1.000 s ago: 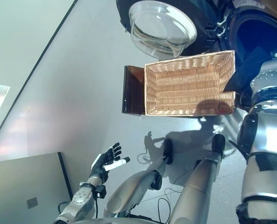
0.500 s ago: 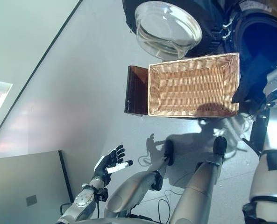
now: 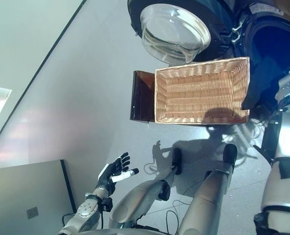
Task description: Pick up the clothes and place them into the washing machine
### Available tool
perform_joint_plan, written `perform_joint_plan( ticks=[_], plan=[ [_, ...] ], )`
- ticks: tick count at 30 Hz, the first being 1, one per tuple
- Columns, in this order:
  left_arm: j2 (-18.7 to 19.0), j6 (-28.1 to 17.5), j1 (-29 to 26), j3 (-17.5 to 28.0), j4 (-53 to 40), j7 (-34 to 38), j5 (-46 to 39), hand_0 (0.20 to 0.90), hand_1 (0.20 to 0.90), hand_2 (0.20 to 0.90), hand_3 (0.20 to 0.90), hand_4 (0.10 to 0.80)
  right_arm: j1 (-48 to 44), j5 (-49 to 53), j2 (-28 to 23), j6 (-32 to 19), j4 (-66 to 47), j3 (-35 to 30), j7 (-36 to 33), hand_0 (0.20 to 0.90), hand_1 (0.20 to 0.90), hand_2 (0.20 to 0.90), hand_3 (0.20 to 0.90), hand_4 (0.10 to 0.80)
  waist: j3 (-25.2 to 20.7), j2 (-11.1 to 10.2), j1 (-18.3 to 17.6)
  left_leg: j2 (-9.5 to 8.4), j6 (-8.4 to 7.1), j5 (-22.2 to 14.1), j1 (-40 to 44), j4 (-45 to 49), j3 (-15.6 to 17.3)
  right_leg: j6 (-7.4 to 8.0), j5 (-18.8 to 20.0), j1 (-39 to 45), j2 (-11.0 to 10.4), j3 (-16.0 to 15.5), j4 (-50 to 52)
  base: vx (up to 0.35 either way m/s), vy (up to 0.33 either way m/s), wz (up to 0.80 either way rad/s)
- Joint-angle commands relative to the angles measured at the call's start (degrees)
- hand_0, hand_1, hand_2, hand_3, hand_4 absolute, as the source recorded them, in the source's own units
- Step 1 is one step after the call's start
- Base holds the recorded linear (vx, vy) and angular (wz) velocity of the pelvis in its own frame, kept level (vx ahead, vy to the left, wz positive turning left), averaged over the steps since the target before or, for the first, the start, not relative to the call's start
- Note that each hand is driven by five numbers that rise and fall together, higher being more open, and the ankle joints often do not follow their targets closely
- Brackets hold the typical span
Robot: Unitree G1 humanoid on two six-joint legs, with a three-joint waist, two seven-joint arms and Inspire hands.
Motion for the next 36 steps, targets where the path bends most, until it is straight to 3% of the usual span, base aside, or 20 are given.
perform_joint_plan(
  ticks=[1,6,15,18,27,36],
  plan=[
    [4.8,-3.5,1.4,2.9,-1.9,1.7,-1.1,0.900,0.900,0.900,0.900,0.800,-11.6,-15.3,-11.9,-1.3,-7.8,18.2,-2.7,0.900,0.900,0.900,0.900,0.800,1.0,2.9,-1.3,0.37,-5.48,-0.6,-1.3,2.6,0.1,-5.89,-8.5,5.5,6.8,-5.8,2.2,0.002,0.012,-0.03],
    [4.8,-3.7,1.2,3.4,-2.6,2.0,-1.1,0.900,0.900,0.900,0.900,0.800,-10.7,-25.2,-10.0,2.0,-8.4,21.1,-7.0,0.900,0.900,0.900,0.900,0.800,0.9,2.7,-1.4,0.46,-5.35,-0.6,-1.4,2.8,0.2,-5.87,-7.9,5.7,6.9,-5.7,1.7,0.000,0.008,-0.03],
    [2.3,-4.7,-0.6,4.2,-2.1,2.4,-0.2,0.900,0.900,0.900,0.900,0.800,-2.1,-50.0,-10.4,13.9,-11.2,22.7,-18.9,0.900,0.900,0.900,0.900,0.800,-0.5,3.8,-0.6,0.11,-4.93,-0.7,-1.3,3.0,-0.4,-5.57,-6.8,6.6,6.9,-5.6,0.2,0.003,0.012,0.02],
    [1.7,-5.0,-1.5,4.6,-1.6,2.5,0.4,0.900,0.900,0.900,0.900,0.800,0.8,-54.2,-10.3,16.4,-12.3,22.0,-18.0,0.900,0.900,0.900,0.900,0.800,-0.6,3.7,-0.6,0.02,-4.77,-0.9,-1.1,3.1,-0.4,-5.47,-6.6,7.0,6.8,-5.7,0.0,0.004,0.012,0.03],
    [-0.2,-5.6,-2.3,5.8,0.5,2.9,1.8,0.900,0.900,0.900,0.900,0.800,13.0,-59.3,-6.3,18.0,-19.4,13.8,-22.5,0.900,0.900,0.900,0.900,0.800,-1.3,2.3,-0.8,0.01,-4.23,-1.9,-0.3,3.8,-0.4,-5.21,-5.6,9.1,6.8,-5.3,-2.2,0.023,0.019,-0.04],
    [-1.3,-6.0,-2.2,7.0,3.6,3.7,3.4,0.900,0.900,0.900,0.900,0.800,25.3,-62.4,2.1,16.6,-27.1,6.1,-26.3,0.900,0.900,0.900,0.900,0.800,-1.8,0.8,-1.7,-0.06,-3.72,-3.2,0.5,5.0,-0.2,-5.17,-5.1,11.7,7.0,-4.9,-4.4,0.030,0.022,-0.08]
  ],
)
